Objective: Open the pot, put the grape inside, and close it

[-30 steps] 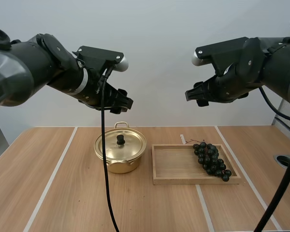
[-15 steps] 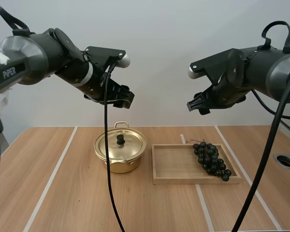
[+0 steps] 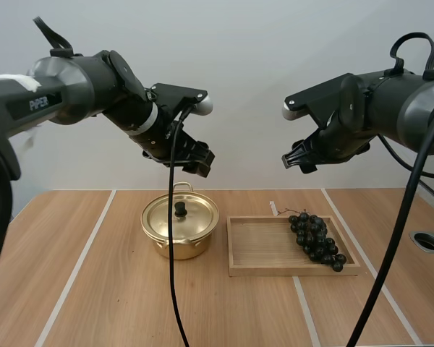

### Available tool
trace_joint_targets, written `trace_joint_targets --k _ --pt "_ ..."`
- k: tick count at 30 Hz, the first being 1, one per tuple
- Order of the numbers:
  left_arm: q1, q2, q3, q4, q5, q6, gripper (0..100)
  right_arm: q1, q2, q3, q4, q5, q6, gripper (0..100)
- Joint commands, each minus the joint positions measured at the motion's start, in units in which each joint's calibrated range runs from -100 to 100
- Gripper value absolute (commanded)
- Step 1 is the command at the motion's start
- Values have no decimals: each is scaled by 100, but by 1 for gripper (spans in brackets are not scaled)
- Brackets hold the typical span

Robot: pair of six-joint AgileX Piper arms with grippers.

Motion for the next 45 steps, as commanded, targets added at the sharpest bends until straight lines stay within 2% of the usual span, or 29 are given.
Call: trace_joint_targets --k 1,15,35,37,42,45 --pt "-24 327 -54 164 378 -120 100 8 -20 -42 -27 78 -6 100" --pt "-24 1308 -54 891 -516 -422 100 8 -20 -42 -40 62 -6 100" --pt "-24 1881 -54 904 -1148 -422 100 8 -20 -42 -40 62 -6 100" --pt "-24 1881 -54 904 -1188 -422 93 8 -20 -42 -40 62 -6 100" --pt "-24 1955 -54 894 -1240 -422 92 8 -20 -42 -40 47 -6 100" --pt "-24 2079 -54 894 -1140 -422 85 8 -20 -42 -40 47 -6 100"
